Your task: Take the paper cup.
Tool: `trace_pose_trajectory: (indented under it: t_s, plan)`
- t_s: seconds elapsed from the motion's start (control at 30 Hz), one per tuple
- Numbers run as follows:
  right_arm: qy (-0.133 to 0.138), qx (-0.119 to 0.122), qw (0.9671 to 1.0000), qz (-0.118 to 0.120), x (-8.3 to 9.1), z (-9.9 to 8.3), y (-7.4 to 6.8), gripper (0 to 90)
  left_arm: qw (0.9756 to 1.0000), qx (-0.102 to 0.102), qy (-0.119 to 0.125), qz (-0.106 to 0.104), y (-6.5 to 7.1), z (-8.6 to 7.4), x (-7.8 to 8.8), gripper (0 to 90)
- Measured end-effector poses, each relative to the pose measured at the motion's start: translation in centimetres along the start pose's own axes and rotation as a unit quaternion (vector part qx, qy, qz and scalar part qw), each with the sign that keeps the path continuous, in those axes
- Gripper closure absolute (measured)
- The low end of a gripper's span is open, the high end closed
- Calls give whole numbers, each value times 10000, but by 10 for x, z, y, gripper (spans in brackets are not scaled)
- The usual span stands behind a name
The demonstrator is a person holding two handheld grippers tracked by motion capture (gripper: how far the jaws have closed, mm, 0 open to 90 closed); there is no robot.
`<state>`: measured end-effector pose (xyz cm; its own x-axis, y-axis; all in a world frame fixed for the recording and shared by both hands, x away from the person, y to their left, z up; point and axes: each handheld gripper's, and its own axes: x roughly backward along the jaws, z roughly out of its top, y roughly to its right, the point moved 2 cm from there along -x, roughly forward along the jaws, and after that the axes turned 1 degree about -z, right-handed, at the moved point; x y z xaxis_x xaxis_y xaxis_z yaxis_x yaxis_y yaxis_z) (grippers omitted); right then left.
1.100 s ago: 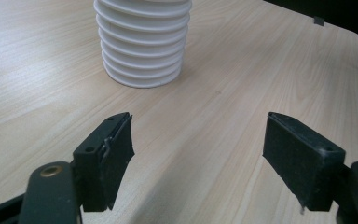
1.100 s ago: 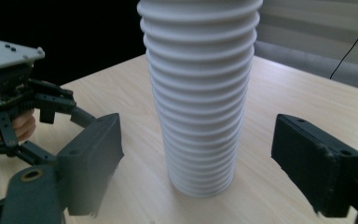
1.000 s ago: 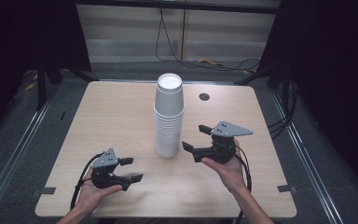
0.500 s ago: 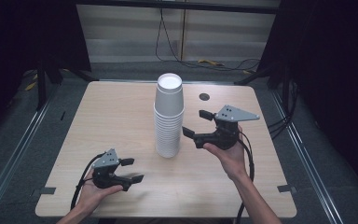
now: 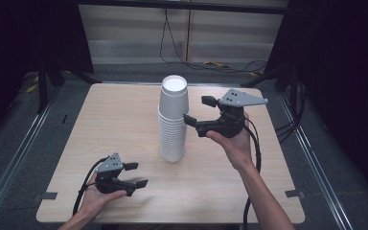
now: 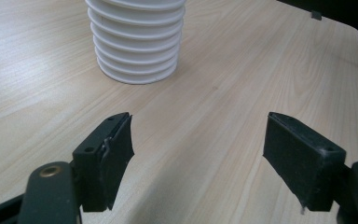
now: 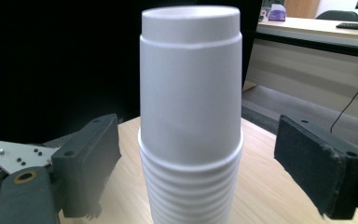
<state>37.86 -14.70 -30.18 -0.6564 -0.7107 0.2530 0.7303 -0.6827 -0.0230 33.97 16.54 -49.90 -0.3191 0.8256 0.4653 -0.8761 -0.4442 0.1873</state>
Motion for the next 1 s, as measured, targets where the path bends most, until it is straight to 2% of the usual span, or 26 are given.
trace_pose_trajectory:
  t_s: [0.2, 0.53, 0.8, 1.0]
  plan:
    - [-83, 90, 9999, 57, -9, 10, 0, 144, 10000, 6, 11, -6, 0, 0, 0, 235]
    - [-135, 106, 9998, 143, -21, 26, 4, 144, 10000, -15, -1, -2, 0, 0, 0, 235]
    - [-394, 165, 9986, 307, -35, 38, 5, 152, 10000, -16, 0, -12, 1, 0, 0, 235]
    - [-527, 168, 9978, 365, -43, 41, 8, 148, 10000, -16, 0, -12, 1, 0, 0, 235]
